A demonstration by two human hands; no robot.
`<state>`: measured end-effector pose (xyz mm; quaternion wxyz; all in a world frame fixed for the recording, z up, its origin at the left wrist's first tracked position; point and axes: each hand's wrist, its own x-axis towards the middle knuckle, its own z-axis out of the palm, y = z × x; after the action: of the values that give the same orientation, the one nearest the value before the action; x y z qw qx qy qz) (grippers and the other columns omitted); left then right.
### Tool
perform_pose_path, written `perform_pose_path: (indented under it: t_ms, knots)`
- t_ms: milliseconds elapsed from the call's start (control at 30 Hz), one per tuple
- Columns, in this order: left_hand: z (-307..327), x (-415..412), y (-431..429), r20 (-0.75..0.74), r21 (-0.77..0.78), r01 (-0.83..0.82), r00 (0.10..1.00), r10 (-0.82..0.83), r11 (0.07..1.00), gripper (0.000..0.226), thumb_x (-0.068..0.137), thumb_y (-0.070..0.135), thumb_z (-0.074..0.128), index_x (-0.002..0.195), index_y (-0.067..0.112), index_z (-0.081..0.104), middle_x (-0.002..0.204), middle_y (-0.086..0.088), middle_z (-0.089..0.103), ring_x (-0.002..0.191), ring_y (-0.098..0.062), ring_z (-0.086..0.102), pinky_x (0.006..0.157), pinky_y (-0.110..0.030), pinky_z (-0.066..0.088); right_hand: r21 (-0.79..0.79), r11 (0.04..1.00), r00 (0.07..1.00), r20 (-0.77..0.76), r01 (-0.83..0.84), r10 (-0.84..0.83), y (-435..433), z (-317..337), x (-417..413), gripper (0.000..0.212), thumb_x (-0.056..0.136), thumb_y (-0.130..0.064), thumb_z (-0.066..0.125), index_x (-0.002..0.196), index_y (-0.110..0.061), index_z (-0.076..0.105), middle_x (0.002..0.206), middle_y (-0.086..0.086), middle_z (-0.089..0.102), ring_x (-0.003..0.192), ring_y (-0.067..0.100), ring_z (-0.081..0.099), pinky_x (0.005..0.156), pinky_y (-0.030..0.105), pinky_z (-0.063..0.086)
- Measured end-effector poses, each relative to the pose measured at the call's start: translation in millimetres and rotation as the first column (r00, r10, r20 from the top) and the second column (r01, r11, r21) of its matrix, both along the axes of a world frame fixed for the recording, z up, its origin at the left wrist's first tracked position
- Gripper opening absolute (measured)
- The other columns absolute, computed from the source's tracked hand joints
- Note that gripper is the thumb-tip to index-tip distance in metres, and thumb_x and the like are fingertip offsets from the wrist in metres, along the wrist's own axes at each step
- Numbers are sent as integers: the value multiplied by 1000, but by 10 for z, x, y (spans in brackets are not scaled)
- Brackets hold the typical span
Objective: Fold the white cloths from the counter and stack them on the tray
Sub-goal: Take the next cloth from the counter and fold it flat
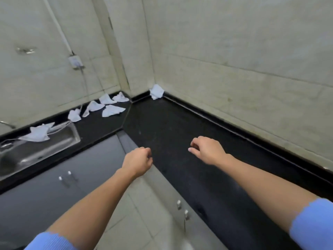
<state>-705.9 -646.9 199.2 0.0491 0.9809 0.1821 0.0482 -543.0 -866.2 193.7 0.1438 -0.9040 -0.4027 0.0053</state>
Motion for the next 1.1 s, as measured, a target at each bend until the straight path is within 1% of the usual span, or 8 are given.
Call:
perform_pose_path:
  t_ms: [67, 167, 367, 633, 800, 867, 1000, 1100]
  knots:
    - [33, -101, 464, -6, -6, -48, 999, 48, 999, 27, 89, 31, 50, 111, 20, 60, 111, -5, 64, 101, -27, 60, 79, -36, 50, -15, 999, 999, -11, -35, 35, 481, 10, -48, 29, 94, -50, 48, 107, -27, 58, 104, -6, 58, 95, 19, 58, 74, 33, 45]
    - [33, -176, 1013, -1, -14, -100, 995, 100, 995, 27, 89, 31, 49, 111, 20, 59, 112, -4, 64, 101, -26, 60, 78, -35, 49, -25, 996, 997, 4, -83, 83, 1082, 73, -6, 29, 93, -50, 48, 109, -28, 58, 104, -6, 59, 97, 18, 58, 77, 34, 48]
    - [-156, -97, 1772, -18, -50, -163, 987, 162, 985, 27, 90, 32, 50, 111, 18, 59, 110, -6, 65, 102, -27, 60, 79, -36, 51, -74, 988, 991, 15, -133, 134, 2040, -27, 352, 29, 93, -51, 48, 109, -28, 57, 104, -5, 59, 95, 18, 59, 76, 34, 48]
    - [-118, 637, 2991, -44, -20, -213, 976, 212, 977, 28, 89, 33, 50, 113, 21, 60, 111, -4, 64, 104, -28, 59, 81, -37, 48, -101, 986, 990, -59, -132, 127, 3357, -341, 1213, 33, 93, -50, 49, 116, -27, 55, 109, -3, 58, 97, 20, 59, 81, 38, 50]
    - [-23, 1052, 3688, -29, -32, -227, 974, 226, 973, 21, 89, 35, 49, 101, 22, 59, 104, -2, 63, 98, -27, 59, 72, -34, 43, -131, 981, 988, -71, -145, 137, 4185, -296, 1806, 36, 93, -49, 50, 120, -26, 54, 112, -2, 58, 99, 20, 59, 82, 38, 51]
    - [-35, 1129, 3946, -48, -43, -239, 970, 237, 970, 20, 89, 36, 49, 101, 22, 58, 103, -1, 62, 97, -26, 59, 71, -33, 42, -149, 977, 986, -79, -156, 145, 4526, -277, 1955, 36, 93, -49, 50, 121, -26, 53, 113, -1, 58, 101, 21, 59, 82, 38, 50]
    - [-123, 1328, 4590, -90, -63, -260, 963, 254, 963, 22, 89, 36, 49, 103, 23, 58, 106, -1, 62, 99, -25, 59, 75, -35, 44, -161, 973, 984, -92, -165, 151, 5216, -386, 2155, 37, 93, -48, 51, 122, -26, 53, 114, -1, 57, 100, 21, 60, 80, 36, 50]
    - [-224, 1592, 5117, -106, -62, -218, 972, 210, 974, 22, 90, 36, 49, 104, 22, 58, 108, -2, 62, 102, -26, 58, 78, -36, 45, -179, 974, 988, -96, -139, 123, 5662, -538, 2309, 38, 92, -47, 52, 124, -26, 52, 117, 0, 57, 103, 22, 60, 83, 38, 51]
